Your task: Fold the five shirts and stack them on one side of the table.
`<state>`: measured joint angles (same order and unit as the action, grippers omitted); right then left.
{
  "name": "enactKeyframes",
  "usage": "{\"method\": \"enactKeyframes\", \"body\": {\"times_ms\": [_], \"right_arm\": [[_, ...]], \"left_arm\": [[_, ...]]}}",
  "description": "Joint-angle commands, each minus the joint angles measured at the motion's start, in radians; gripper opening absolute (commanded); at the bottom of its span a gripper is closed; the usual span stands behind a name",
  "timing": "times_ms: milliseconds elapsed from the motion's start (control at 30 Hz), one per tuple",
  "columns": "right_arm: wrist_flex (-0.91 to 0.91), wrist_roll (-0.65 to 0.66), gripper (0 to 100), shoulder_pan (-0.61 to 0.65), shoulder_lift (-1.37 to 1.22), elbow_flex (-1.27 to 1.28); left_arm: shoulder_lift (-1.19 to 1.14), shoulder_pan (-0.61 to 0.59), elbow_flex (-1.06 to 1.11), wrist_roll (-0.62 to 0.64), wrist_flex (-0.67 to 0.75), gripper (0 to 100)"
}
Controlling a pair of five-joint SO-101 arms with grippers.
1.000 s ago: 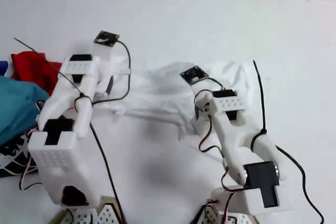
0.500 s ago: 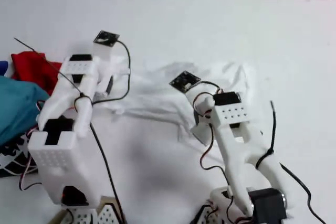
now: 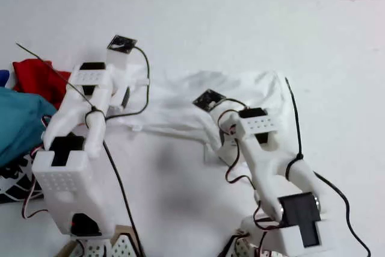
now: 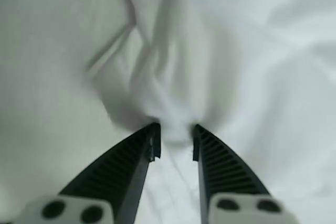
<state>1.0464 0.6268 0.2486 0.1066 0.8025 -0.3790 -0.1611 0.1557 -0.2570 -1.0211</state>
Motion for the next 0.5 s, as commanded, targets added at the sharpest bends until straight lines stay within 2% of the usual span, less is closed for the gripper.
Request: {"method": "enactKeyframes", "body": {"times_ms": [0,67,167,467], "right_arm": [[-0.031,0.009,11.3,0.001,-0.051,-0.005],[-0.031,0.009,10.3,0.001,-0.053,-0.005],[-0.031,0.005,1.2,0.001,-0.028,-0.005],[0.065,0.008,1.9,-0.030,0.225,-0.005]], "left_arm": [[0.051,-0.025,-0.004,0.006,0.014,3],[0.051,-0.025,-0.004,0.006,0.014,3],[0.051,-0.025,-0.004,0.006,0.014,3],[0.051,-0.026,-0.004,0.006,0.014,3]]}}
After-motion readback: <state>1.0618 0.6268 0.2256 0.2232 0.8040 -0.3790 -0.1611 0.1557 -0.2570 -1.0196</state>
